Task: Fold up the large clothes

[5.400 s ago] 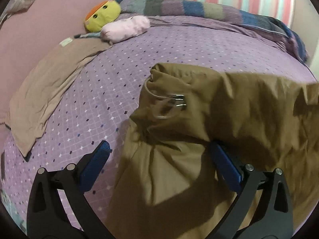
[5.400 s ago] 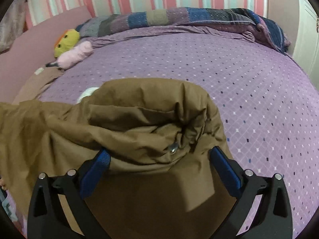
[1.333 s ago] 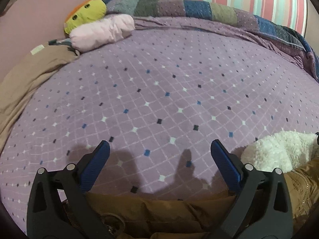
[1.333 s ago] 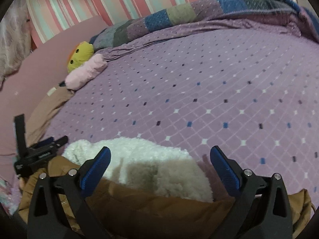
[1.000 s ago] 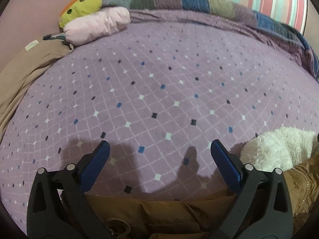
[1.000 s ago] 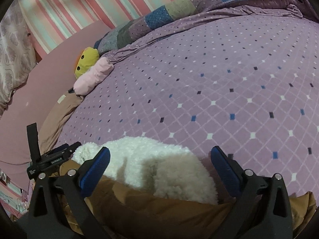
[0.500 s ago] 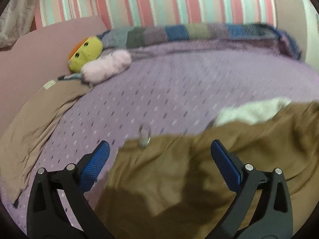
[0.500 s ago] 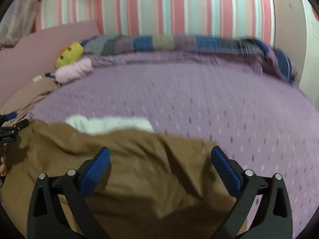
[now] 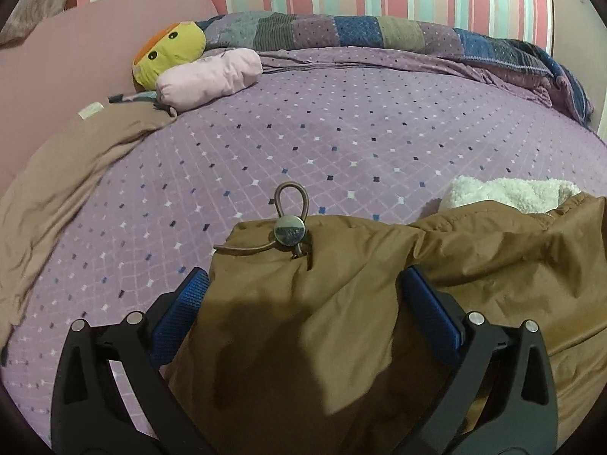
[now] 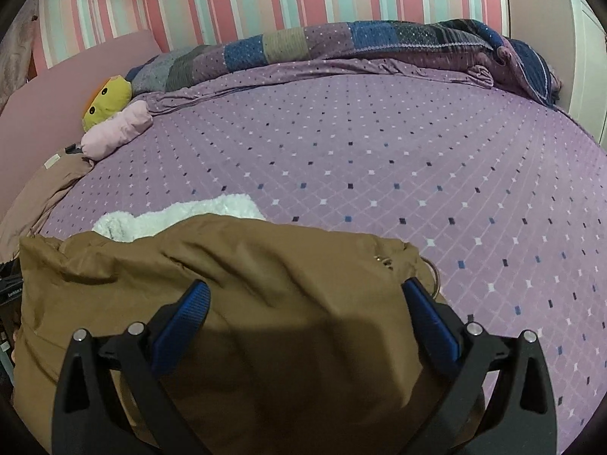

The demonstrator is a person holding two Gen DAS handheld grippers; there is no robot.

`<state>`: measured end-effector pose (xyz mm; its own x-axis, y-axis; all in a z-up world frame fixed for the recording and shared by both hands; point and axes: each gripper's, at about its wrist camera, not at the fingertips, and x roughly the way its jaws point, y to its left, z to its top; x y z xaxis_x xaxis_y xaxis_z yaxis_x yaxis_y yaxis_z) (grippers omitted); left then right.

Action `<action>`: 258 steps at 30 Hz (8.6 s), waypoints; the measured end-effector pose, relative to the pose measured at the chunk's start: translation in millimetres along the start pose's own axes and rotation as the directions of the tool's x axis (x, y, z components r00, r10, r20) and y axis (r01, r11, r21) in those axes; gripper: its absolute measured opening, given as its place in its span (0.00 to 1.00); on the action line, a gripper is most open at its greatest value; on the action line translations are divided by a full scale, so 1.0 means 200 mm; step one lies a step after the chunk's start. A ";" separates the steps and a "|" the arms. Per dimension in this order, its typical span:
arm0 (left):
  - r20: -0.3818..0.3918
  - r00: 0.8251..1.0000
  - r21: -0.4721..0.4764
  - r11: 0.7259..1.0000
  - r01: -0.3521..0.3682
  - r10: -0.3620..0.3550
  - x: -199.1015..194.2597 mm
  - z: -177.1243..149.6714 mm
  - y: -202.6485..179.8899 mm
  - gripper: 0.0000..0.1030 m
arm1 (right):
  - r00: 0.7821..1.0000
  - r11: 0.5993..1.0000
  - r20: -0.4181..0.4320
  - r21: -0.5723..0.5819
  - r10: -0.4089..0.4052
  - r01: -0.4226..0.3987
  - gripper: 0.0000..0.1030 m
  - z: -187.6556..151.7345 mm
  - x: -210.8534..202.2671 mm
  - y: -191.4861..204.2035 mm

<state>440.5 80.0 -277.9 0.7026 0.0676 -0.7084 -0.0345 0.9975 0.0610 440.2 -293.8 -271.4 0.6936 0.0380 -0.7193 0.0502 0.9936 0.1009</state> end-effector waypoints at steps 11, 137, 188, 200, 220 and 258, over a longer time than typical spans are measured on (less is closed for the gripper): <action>0.022 0.999 -0.027 0.999 0.032 -0.031 0.03 -0.04 0.03 0.97 | 0.997 0.995 -0.001 0.071 0.075 -0.075 0.99 -0.03 0.06 -0.07; -0.286 0.885 -0.229 0.923 0.310 -0.368 -0.33 -0.59 0.65 0.97 | 0.943 0.998 -0.333 -0.061 -0.017 -0.004 0.41 -0.49 -0.45 0.19; -0.346 0.932 0.095 0.984 0.148 -0.107 -0.59 -0.53 -0.14 0.48 | 0.969 0.999 -0.245 0.018 -0.036 0.042 0.34 -0.56 -0.53 0.15; -0.338 0.935 0.098 0.984 0.148 -0.107 -0.61 -0.53 -0.06 0.48 | 0.970 0.999 -0.238 0.005 -0.043 0.046 0.34 -0.56 -0.54 0.16; -0.242 0.959 0.078 0.982 0.172 -0.148 -0.85 -0.25 -0.21 0.24 | 0.997 0.998 -0.058 -0.001 0.056 -0.056 0.24 -0.33 -0.78 0.23; -0.189 0.967 0.129 0.972 0.198 -0.172 -1.28 -0.64 -0.68 0.36 | 0.982 0.997 -0.175 -0.020 -0.076 0.074 0.51 -0.87 -1.35 -0.50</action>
<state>174.8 -69.9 -194.0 0.5507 -0.1025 -0.8284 0.1971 0.9803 0.0098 122.8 -385.3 -206.4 0.5514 -0.0198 -0.8340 0.0869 0.9956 0.0338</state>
